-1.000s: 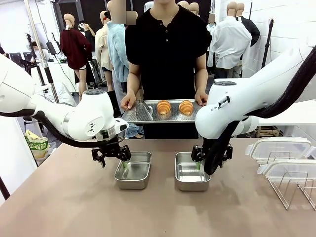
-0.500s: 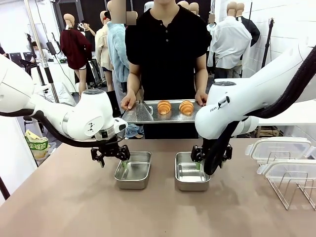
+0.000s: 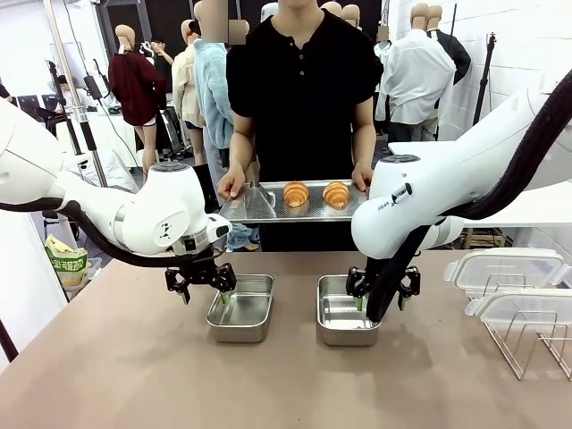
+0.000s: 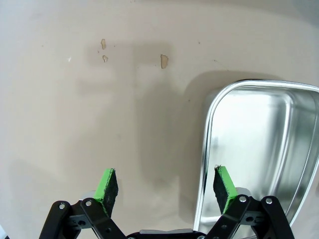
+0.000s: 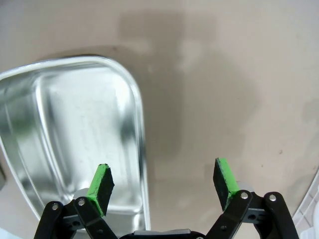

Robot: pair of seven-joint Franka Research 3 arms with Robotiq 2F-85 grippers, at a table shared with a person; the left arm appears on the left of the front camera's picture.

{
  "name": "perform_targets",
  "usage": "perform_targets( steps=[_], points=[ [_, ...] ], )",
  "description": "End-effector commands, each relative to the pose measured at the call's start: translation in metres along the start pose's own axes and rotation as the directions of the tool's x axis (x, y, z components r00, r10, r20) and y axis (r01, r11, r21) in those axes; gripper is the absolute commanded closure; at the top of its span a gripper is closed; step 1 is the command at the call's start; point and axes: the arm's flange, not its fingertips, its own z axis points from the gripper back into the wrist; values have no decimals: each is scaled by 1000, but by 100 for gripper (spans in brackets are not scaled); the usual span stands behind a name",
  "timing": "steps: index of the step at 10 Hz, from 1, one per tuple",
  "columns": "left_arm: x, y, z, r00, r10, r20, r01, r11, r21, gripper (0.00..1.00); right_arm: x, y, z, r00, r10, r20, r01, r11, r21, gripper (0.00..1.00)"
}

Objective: Place the bread in airtight containers.
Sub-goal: Lift both Airtight Container.

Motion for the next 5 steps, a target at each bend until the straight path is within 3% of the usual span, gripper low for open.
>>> perform_targets(
  steps=[1,5],
  points=[
    [2,-9,-3,1000,14,1,-14,1000,17,0,4,5,-2,998,-62,-5,62,997,-48,0],
    [3,-9,-2,1000,14,-2,-14,1000,12,0,7,6,-2,1000,-28,-4,28,999,-17,0]
  ],
)
